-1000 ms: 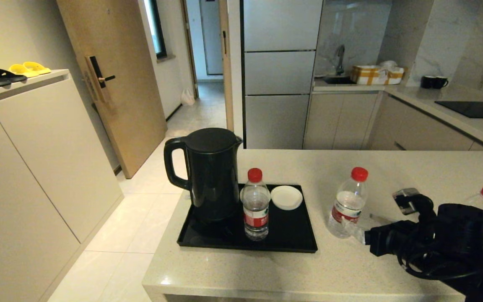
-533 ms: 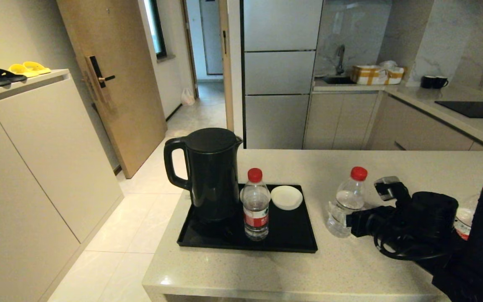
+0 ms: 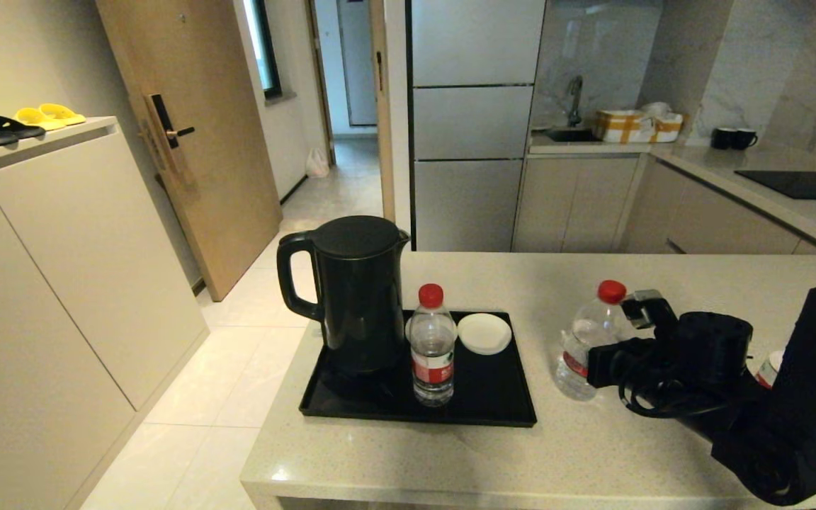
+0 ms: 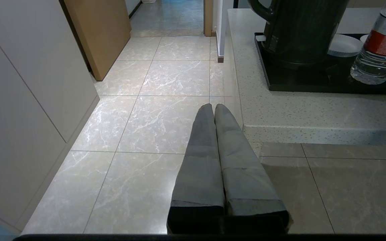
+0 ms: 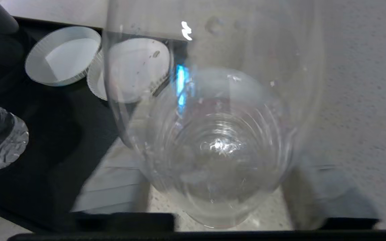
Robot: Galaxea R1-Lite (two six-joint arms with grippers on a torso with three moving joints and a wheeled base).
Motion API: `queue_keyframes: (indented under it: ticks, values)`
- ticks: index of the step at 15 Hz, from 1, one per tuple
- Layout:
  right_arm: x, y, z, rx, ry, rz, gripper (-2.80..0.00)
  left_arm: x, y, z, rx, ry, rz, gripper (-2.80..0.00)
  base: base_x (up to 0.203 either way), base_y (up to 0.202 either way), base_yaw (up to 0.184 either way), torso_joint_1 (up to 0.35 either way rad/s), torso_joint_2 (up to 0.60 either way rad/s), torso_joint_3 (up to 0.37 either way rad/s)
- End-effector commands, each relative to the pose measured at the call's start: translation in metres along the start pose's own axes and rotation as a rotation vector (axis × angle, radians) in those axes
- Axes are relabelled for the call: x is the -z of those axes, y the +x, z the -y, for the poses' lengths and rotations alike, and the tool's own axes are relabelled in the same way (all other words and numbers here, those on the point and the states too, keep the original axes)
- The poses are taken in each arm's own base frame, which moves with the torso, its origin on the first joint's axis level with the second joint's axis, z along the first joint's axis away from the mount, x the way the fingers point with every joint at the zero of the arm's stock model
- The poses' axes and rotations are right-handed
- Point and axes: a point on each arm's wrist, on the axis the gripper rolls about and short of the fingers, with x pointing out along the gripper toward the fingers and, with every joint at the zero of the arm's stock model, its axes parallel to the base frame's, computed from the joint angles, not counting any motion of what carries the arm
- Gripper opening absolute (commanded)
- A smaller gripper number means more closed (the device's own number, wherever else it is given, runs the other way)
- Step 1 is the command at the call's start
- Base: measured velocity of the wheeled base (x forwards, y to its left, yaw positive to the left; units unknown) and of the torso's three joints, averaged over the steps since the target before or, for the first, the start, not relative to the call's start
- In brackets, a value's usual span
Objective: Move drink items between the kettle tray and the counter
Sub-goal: Return the bottled water to its original position
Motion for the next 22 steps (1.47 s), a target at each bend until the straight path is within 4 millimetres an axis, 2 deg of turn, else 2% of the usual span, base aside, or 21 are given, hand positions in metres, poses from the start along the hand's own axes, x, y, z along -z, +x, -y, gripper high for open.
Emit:
queue_keyframes:
  ticks: [1, 5, 7, 9, 10, 11, 12, 15, 17, 19, 22]
  values:
    - [-0.005, -0.002, 0.000, -0.002, 0.000, 0.018, -2.80, 0.000, 0.000, 0.000, 0.000, 0.000, -0.001, -2.80, 0.000, 0.000, 0.000, 0.000, 0.00, 0.000]
    - [-0.022, -0.015, -0.005, -0.013, -0.003, 0.035, -2.80, 0.000, 0.000, 0.000, 0.000, 0.000, -0.001, -2.80, 0.000, 0.000, 0.000, 0.000, 0.00, 0.000]
    - [-0.048, -0.035, -0.014, -0.035, 0.001, 0.069, -2.80, 0.000, 0.000, 0.000, 0.000, 0.000, -0.001, -2.80, 0.000, 0.000, 0.000, 0.000, 0.00, 0.000]
    - [-0.078, -0.051, -0.032, -0.076, 0.005, 0.088, -2.80, 0.000, 0.000, 0.000, 0.000, 0.000, -0.001, -2.80, 0.000, 0.000, 0.000, 0.000, 0.00, 0.000]
    - [-0.096, -0.051, -0.044, -0.098, 0.002, 0.118, -2.80, 0.000, 0.000, 0.000, 0.000, 0.000, -0.001, -2.80, 0.000, 0.000, 0.000, 0.000, 0.00, 0.000]
    - [-0.107, -0.047, -0.052, -0.107, 0.002, 0.136, -2.80, 0.000, 0.000, 0.000, 0.000, 0.000, -0.001, -2.80, 0.000, 0.000, 0.000, 0.000, 0.00, 0.000]
    - [-0.114, -0.034, -0.059, -0.111, 0.005, 0.146, -2.80, 0.000, 0.000, 0.000, 0.000, 0.000, -0.001, -2.80, 0.000, 0.000, 0.000, 0.000, 0.00, 0.000]
    - [-0.126, 0.039, -0.079, -0.114, 0.008, 0.150, -2.80, 0.000, 0.000, 0.000, 0.000, 0.000, -0.001, -2.80, 0.000, 0.000, 0.000, 0.000, 0.00, 0.000]
    - [-0.138, 0.077, -0.089, -0.115, 0.009, 0.168, -2.80, 0.000, 0.000, 0.000, 0.000, 0.000, -0.001, -2.80, 0.000, 0.000, 0.000, 0.000, 0.00, 0.000]
    - [-0.142, 0.102, -0.096, -0.111, -0.005, 0.116, -2.80, 0.000, 0.000, 0.000, 0.000, 0.000, -0.001, -2.80, 0.000, 0.000, 0.000, 0.000, 0.00, 0.000]
    - [-0.125, 0.127, -0.124, -0.149, -0.054, 0.061, -2.80, 0.000, 0.000, 0.000, 0.000, 0.000, -0.001, -2.80, 0.000, 0.000, 0.000, 0.000, 0.00, 0.000]
